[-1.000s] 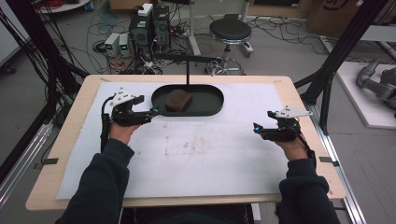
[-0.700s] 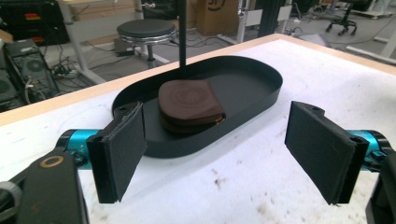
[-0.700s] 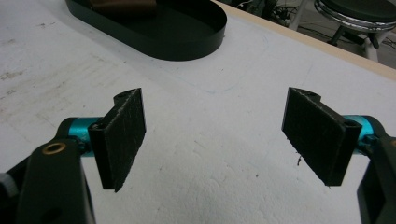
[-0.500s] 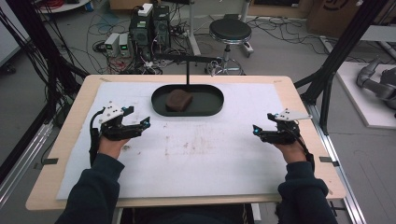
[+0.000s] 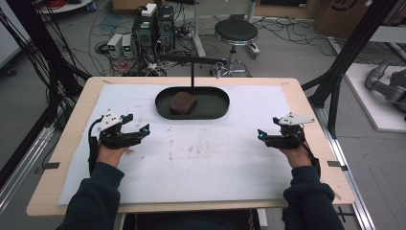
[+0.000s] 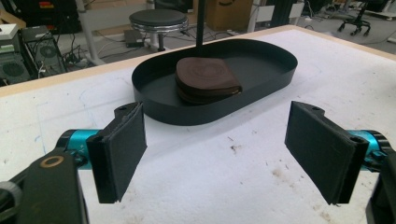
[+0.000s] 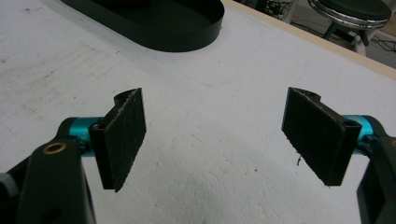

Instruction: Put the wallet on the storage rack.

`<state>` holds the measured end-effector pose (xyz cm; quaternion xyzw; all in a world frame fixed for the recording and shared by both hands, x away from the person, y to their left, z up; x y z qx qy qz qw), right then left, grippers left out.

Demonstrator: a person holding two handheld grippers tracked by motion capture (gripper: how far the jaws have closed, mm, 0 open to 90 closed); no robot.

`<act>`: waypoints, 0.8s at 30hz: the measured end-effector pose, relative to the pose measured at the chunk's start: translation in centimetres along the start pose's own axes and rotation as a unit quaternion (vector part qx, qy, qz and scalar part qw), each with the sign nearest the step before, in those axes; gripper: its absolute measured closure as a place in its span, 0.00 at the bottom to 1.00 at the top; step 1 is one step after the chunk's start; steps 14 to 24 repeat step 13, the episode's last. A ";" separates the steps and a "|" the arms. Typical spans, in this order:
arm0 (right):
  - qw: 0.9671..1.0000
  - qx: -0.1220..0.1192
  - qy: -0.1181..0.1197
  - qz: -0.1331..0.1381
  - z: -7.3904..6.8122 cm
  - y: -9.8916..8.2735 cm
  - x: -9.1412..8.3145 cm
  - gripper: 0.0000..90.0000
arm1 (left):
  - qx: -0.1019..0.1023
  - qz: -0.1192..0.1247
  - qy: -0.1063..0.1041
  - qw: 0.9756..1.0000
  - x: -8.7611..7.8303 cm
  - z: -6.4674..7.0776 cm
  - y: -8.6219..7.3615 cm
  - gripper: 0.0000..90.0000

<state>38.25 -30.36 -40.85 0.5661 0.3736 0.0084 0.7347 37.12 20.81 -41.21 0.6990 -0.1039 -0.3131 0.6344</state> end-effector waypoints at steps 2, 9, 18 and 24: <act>1.000 0.001 0.000 -0.001 -0.1 0.0 0.0 0.25 | -0.001 0.000 0.001 1.000 -0.1 -0.1 -0.1 0.23; 1.000 0.000 0.000 -0.002 -0.1 -0.1 0.1 0.25 | -0.003 -0.001 0.001 1.000 0.0 -0.2 -0.2 0.23; 1.000 -0.003 0.000 -0.002 -0.1 0.0 0.3 0.25 | -0.003 -0.002 0.004 1.000 0.0 -0.2 -0.2 0.23; 1.000 -0.003 0.000 -0.002 -0.1 0.0 0.3 0.25 | -0.003 -0.002 0.004 1.000 0.0 -0.2 -0.2 0.23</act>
Point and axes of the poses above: each handheld gripper's, and its own axes: x roughly forward along the jaws, y roughly out of its top, z roughly to its right, the point moved 3 cm from there along x, roughly forward along the jaws, and after that the axes turned 3 degrees about x, right-handed, at the moved point
